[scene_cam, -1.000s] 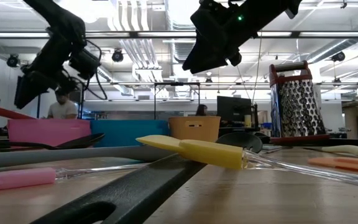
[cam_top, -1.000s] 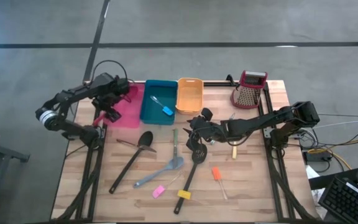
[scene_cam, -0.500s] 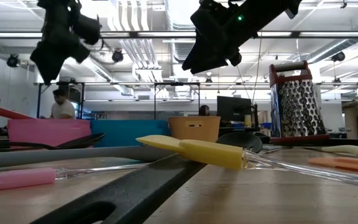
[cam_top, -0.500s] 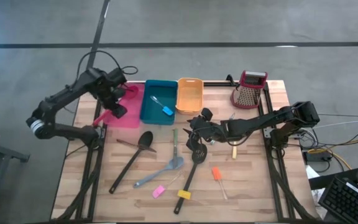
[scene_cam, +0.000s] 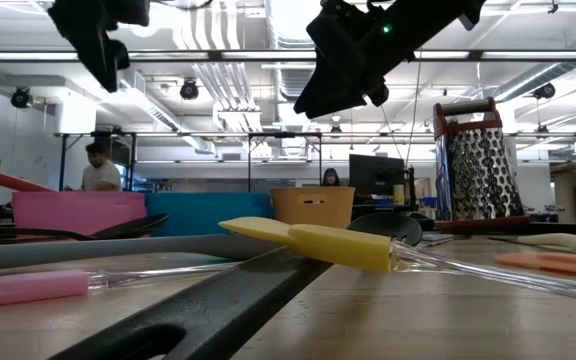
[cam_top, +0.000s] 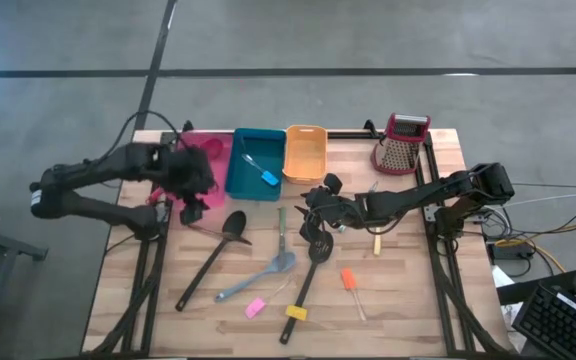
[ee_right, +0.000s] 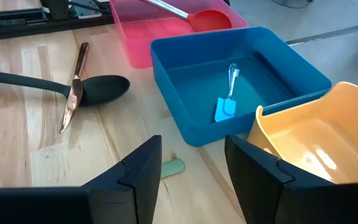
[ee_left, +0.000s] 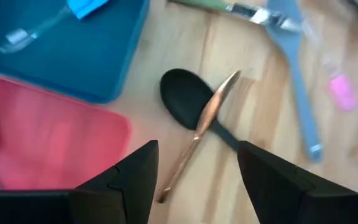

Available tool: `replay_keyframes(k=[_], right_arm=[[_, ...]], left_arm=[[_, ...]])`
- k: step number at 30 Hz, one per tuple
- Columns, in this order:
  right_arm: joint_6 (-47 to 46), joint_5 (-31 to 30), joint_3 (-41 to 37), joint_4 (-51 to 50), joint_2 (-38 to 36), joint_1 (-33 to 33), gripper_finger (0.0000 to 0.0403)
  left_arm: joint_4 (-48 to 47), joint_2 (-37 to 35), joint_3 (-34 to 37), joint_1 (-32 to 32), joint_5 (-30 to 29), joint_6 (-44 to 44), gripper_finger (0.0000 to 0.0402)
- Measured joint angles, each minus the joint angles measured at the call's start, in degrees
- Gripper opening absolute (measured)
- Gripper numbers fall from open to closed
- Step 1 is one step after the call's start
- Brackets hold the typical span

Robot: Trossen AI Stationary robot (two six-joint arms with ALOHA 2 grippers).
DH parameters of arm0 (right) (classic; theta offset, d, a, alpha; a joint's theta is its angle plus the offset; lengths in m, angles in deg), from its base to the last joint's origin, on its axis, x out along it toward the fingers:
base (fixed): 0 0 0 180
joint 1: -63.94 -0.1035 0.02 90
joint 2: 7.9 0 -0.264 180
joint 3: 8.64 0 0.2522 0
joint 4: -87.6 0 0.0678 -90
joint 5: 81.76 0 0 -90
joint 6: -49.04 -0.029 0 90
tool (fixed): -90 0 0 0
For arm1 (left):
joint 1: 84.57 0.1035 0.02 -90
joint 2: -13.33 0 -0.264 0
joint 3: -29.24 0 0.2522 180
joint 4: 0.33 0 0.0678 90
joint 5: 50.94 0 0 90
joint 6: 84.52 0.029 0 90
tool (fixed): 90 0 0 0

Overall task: Pick & Place Kitchen Items
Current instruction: Put the silver knife into the yellow bin

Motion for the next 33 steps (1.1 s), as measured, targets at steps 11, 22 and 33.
replay_keyframes(k=[11, 22, 33], right_arm=[[0.0, 0.02, 0.0, -0.09, 0.0, 0.0, 0.019], [-0.54, 0.06, -0.09, -0.22, 0.0, -0.02, 0.021], [-1.05, 0.06, -0.11, -0.22, 0.0, -0.02, 0.0202]], left_arm=[[-0.02, 3.92, 1.19, -19.87, -9.5, -7.42, 0.0222], [2.09, 4.29, 16.04, -20.9, -11.7, -9.9, 0.0222], [10.55, 6.68, 23.11, -20.84, -13.11, -5.33, 0.0222]])
